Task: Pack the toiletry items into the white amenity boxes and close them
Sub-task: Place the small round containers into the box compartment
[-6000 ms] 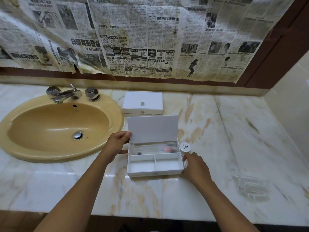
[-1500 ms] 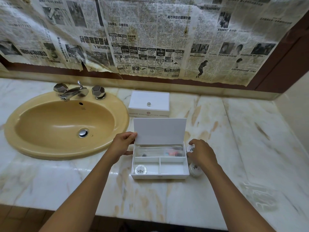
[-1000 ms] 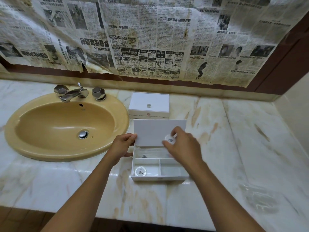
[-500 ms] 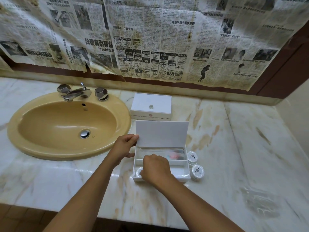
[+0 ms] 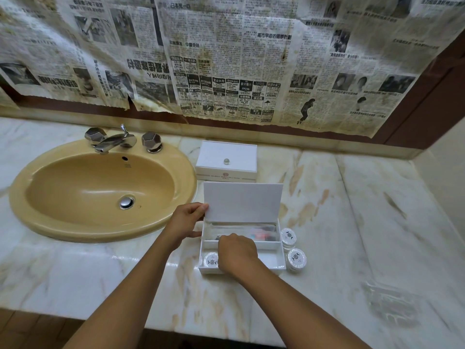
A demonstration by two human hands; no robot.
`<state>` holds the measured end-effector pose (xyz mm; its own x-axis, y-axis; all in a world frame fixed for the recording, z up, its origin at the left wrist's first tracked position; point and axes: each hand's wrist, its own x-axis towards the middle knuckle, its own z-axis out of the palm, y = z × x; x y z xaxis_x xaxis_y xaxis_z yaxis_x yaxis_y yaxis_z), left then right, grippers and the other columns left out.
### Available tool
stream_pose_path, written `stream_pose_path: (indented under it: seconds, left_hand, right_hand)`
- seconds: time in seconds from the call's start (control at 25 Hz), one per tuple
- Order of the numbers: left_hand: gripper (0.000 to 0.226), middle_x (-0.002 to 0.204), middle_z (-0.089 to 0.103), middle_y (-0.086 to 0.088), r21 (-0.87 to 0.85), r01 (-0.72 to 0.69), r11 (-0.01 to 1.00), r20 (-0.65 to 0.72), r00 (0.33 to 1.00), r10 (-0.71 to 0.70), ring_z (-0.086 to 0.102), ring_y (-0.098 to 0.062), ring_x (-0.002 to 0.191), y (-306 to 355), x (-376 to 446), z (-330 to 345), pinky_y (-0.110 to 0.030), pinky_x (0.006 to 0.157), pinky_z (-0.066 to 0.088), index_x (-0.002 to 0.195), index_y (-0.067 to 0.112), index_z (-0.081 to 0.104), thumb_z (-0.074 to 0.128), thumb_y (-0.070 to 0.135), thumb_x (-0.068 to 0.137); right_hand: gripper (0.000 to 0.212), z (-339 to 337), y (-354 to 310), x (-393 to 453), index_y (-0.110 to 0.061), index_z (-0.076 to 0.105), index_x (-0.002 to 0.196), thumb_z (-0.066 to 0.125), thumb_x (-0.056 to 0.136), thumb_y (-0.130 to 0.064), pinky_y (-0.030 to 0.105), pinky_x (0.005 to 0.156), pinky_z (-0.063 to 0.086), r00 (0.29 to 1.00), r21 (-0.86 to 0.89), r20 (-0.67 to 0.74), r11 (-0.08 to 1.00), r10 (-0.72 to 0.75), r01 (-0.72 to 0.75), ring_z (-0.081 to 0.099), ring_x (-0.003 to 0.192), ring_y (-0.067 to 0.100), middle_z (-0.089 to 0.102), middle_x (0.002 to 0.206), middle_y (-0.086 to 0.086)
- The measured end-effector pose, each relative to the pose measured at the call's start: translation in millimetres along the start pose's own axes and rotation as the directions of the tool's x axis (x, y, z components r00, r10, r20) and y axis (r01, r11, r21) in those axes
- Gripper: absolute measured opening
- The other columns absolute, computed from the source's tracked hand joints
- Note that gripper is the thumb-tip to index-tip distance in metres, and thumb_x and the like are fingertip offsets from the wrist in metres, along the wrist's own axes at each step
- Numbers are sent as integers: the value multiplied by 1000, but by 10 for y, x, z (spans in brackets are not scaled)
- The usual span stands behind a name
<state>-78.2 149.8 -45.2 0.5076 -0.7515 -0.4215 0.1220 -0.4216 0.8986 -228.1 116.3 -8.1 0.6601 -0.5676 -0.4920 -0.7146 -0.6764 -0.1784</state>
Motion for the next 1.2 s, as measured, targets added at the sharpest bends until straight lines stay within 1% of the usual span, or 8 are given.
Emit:
stream_pose_path:
  seconds: [0.16,0.28,0.4,0.56,0.76,1.04,1.12,1.2]
  left_hand:
    - [27,101,72,-5,-5,0,1000,0,1000,0,67,-10,93,8,-1,3,-24,53,54,100,7,71,57,31,98]
    - [26,99,72,-3,-4,-3,1000,4,1000,3,68,-8,92,7,-2,3,-25,53,54,99,8,71,56,30,98]
    - [26,99,72,-2,-11,-2,1000,10,1000,2,68,-9,94,4,-2,-1,-25,54,54,97,9,71,56,30,99]
    - [27,102,72,-3,-2,0,1000,7,1000,0,68,-10,96,10,-2,-4,-24,54,53,98,9,71,57,31,98]
    - [26,106,73,-5,-6,1,1000,12,1000,-1,68,-11,100,2,-19,-18,-27,56,55,101,8,71,56,30,99]
    - [26,107,73,-6,-7,1,1000,17,1000,0,68,-14,103,10,-20,-16,-27,57,56,99,9,71,56,30,99]
    - [26,108,72,-7,-12,4,1000,20,1000,-4,68,-15,104,8,-13,-17,-29,59,57,99,9,71,57,30,98]
    - [26,108,72,-8,-12,6,1000,21,1000,-6,68,-16,105,10,-4,-16,-30,59,57,99,9,71,57,31,98]
  right_hand:
    - [36,-40,-1,38,-11,52,124,55,88,-9,32,89,43,1000,-8,3,1000,3,-3,55,115,29,56,125,10]
    - [37,-40,19,20,-11,52,123,56,87,-7,32,88,43,1000,-28,-7,1000,-3,3,55,114,29,57,124,10]
    - [36,-32,16,2,-11,54,124,54,88,-7,32,88,44,1000,-81,-14,996,-25,24,56,113,29,58,123,10]
    - [35,-48,-14,36,-12,53,127,50,92,-9,31,88,43,998,-175,12,982,-67,68,55,115,27,57,125,8]
    - [30,-30,-67,55,-10,57,123,48,94,-10,31,89,42,993,-267,19,956,-118,118,56,115,27,58,125,8]
    - [33,-41,-75,54,-9,52,125,52,92,-9,32,89,41,983,-311,-12,935,-183,170,55,115,28,57,124,9]
    - [33,-50,-75,54,-9,52,125,52,92,-9,31,87,40,981,-312,-16,933,-193,179,55,115,28,56,124,9]
    - [32,-68,-82,52,-9,52,124,52,92,-9,30,80,37,979,-298,-26,936,-202,185,55,114,27,57,123,8]
